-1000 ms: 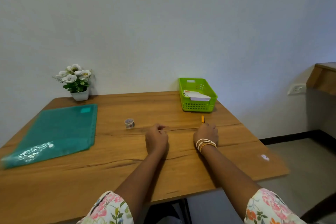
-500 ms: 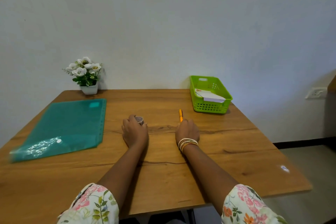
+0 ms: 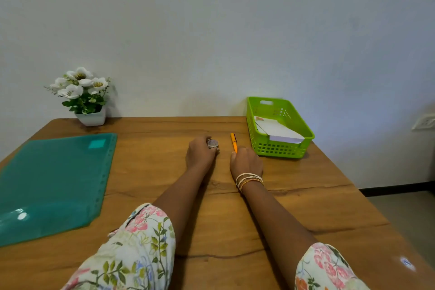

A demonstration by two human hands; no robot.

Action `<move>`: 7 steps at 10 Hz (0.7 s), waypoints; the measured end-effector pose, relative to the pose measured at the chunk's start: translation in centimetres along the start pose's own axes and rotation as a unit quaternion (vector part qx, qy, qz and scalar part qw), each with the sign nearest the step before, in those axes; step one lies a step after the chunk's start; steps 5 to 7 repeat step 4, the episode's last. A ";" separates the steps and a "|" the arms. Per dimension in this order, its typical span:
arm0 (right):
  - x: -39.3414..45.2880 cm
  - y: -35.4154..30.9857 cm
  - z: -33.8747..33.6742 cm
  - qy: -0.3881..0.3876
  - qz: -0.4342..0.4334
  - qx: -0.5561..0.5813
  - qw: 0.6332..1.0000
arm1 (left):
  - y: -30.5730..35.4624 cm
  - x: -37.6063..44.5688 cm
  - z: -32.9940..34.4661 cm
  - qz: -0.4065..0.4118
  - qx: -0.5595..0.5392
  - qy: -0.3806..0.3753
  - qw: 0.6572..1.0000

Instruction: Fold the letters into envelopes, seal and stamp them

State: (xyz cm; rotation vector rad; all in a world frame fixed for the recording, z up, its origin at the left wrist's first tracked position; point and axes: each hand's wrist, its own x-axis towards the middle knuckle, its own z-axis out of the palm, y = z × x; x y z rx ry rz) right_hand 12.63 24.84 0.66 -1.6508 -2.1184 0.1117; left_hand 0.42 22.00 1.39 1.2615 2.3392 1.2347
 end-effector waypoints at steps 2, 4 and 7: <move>2.6 0.4 1.1 0.011 0.013 -0.008 1.000 | -0.1 3.0 2.0 0.025 0.048 -0.010 0.998; 2.0 0.1 0.7 0.001 0.037 0.000 0.999 | -0.2 1.8 1.7 0.046 0.061 -0.007 0.997; 2.0 0.1 0.7 0.001 0.037 0.000 0.999 | -0.2 1.8 1.7 0.046 0.061 -0.007 0.997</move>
